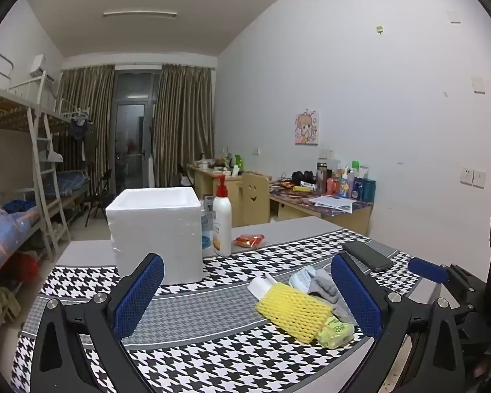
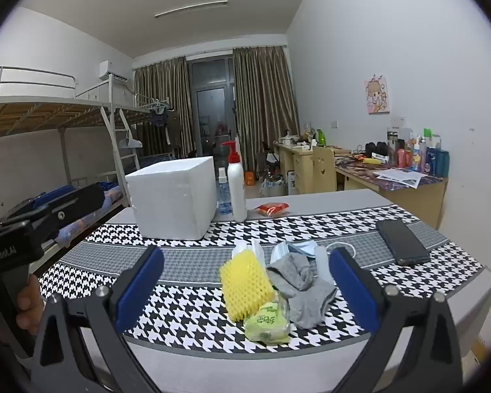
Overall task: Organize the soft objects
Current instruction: 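Move both tools toward the yellow foam net and grey sock on the table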
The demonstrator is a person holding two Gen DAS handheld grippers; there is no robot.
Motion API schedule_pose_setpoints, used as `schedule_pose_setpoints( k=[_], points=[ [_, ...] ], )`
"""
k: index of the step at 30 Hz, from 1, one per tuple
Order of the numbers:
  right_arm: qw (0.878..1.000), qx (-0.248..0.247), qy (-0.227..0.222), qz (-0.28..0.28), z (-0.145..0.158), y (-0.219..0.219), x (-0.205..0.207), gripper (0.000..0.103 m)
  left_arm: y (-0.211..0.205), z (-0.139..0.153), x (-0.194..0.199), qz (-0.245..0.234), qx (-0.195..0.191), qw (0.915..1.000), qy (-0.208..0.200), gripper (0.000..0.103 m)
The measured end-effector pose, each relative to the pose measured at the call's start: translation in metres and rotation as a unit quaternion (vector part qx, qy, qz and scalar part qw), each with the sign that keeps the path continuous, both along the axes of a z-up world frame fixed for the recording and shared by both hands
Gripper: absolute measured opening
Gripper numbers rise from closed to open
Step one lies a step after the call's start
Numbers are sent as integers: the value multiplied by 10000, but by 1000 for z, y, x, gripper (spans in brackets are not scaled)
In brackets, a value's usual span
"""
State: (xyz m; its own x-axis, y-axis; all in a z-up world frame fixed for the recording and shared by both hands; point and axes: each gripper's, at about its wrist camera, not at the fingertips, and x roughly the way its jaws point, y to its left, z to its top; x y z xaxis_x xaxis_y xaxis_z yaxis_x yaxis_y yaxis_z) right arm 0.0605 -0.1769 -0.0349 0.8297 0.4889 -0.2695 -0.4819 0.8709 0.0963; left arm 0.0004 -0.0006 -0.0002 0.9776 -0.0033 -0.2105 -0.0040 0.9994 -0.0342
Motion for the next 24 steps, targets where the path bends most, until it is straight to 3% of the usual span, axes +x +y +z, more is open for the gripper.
schedule_pose_setpoints(
  k=[5,24],
  points=[
    [10000,-10,-14,-11,-1,1,1,102,-2,-2,3,-56,-141,9999,-28,102],
    [10000,-30,-79,-35,4,-2,-2,102,0,-5,4,-87,-64,9998,168,102]
  ],
)
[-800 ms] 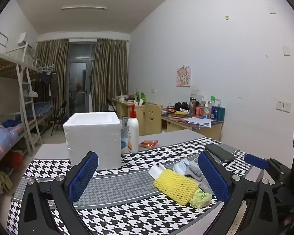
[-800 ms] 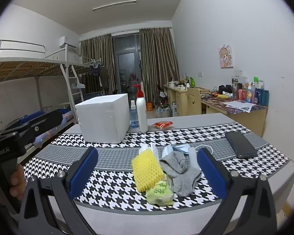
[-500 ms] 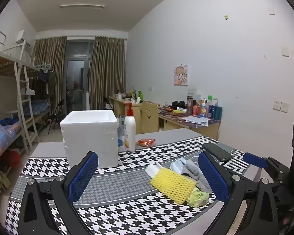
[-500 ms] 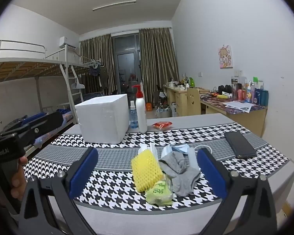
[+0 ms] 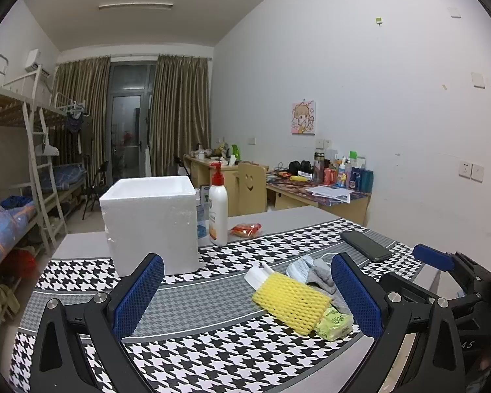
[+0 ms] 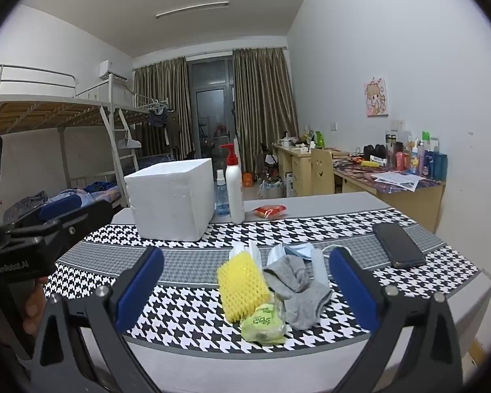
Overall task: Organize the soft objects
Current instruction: 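Move both tools toward the yellow foam net and grey sock on the table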
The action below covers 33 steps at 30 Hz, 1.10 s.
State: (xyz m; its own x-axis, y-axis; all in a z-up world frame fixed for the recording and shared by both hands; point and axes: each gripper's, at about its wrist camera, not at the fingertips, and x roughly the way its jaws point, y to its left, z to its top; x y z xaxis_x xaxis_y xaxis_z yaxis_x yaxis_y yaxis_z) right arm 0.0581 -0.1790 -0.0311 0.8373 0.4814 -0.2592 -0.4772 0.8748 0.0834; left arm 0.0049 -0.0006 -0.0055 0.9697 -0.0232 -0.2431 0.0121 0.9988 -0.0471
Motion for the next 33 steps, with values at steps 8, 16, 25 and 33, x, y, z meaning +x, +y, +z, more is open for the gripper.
schedule_pose_setpoints(
  k=[8,16,25,33],
  points=[
    [10000,-5,30,-20,-2,0,2,102,0,-1,1,16,10,10000,28,102],
    [10000,4,24,-36,-2,-1,2,102,1,-1,0,117,7,9999,-15,102],
    [10000,0,39,-82,-2,-3,4,102,2,-4,4,117,11,9999,67,102],
    [9999,-40,74,-56,-4,-2,7,102,-1,-8,10,110,71,9998,160,102]
  ],
)
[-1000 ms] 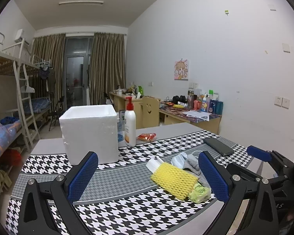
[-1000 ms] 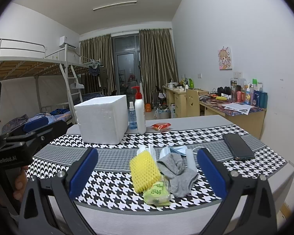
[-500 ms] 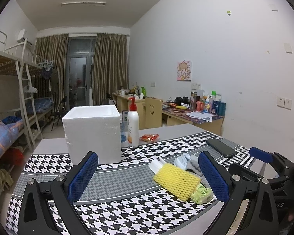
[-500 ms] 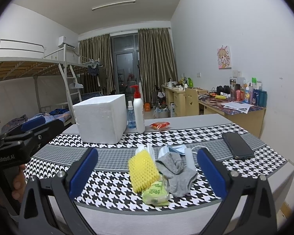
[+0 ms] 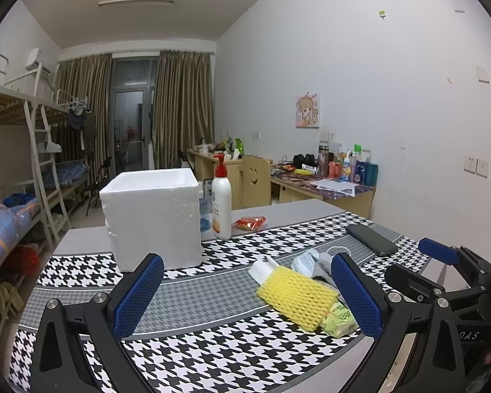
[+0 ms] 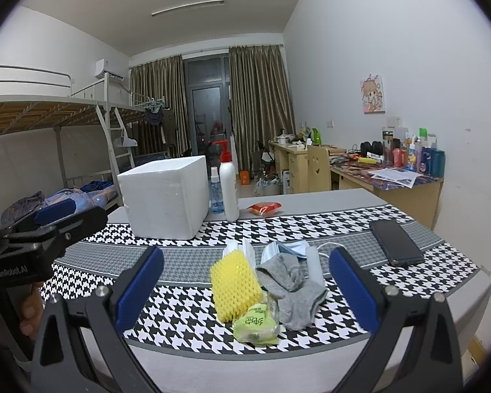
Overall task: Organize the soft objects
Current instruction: 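Move both tools toward the yellow foam net and grey sock on the table, then lower the left tool over the yellow foam net while the right tool reaches the grey sock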
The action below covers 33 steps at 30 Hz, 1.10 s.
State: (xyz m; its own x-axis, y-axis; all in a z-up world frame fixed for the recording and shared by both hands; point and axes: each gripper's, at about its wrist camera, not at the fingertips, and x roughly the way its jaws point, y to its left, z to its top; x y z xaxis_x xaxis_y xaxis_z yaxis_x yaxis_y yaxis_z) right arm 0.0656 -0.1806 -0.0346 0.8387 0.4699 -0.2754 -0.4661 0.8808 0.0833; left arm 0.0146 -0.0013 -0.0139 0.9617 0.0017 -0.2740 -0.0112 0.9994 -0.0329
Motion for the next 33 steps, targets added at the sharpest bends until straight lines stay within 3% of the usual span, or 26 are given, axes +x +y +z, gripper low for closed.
schedule_pose_setpoints(
  k=[11,33],
  points=[
    [9999,-41,113,-9,0,1,15,102,0,-7,16,39,-48,9998,170,102],
    [9967,-348,698,-236,-25,-11,57,102,-20,-37,71,-97,-251,9948,980,102]
  ],
)
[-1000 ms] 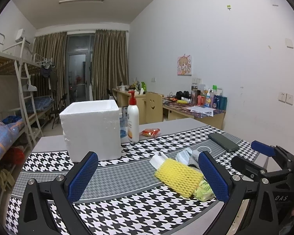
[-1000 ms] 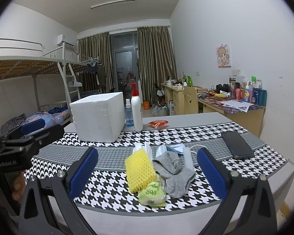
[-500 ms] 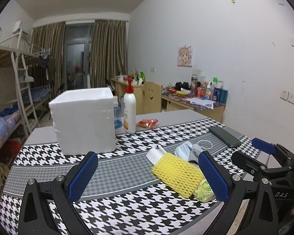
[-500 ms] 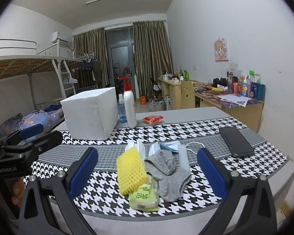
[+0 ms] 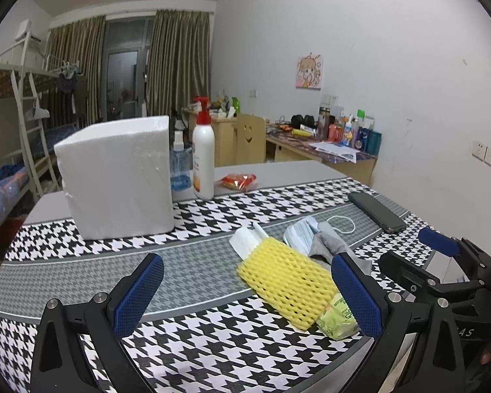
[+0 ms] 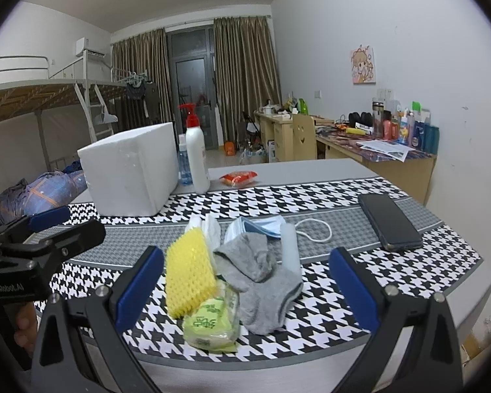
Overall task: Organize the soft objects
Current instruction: 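Lower the left tool over the yellow foam net while the right tool reaches the grey sock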
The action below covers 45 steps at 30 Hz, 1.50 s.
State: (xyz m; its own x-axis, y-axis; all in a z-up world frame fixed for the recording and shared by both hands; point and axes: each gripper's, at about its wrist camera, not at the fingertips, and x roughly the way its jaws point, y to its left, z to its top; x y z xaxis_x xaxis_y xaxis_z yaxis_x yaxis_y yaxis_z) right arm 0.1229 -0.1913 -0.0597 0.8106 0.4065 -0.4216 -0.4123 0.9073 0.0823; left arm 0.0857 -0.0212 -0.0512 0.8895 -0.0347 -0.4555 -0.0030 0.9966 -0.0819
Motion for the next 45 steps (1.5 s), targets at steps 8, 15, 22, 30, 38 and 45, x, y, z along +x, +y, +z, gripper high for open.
schedule_pose_setpoints(
  k=[8,15,22,30,38,45],
  points=[
    [9997,-86,221,-27,-10,-3,12,102,-5,-14,18,-11,-86,9994,344,102],
    [9988,-122,478,-73,-22,-6,25,102,-8,-24,32,-6,-111,9981,605,102],
    [9977,-159,661,-41,-30,-10,33,102,-10,-34,50,2,-197,9959,883,102],
    [9965,-272,790,-91,-38,-17,43,102,-20,-42,66,-138,-321,9929,1138,102],
    [9959,-316,839,-73,-41,-28,46,102,-27,-60,84,-314,-583,9833,1693,83],
    [9951,-284,945,28,-46,-28,51,102,-29,-63,85,-353,-704,9814,1753,58]
  ],
)
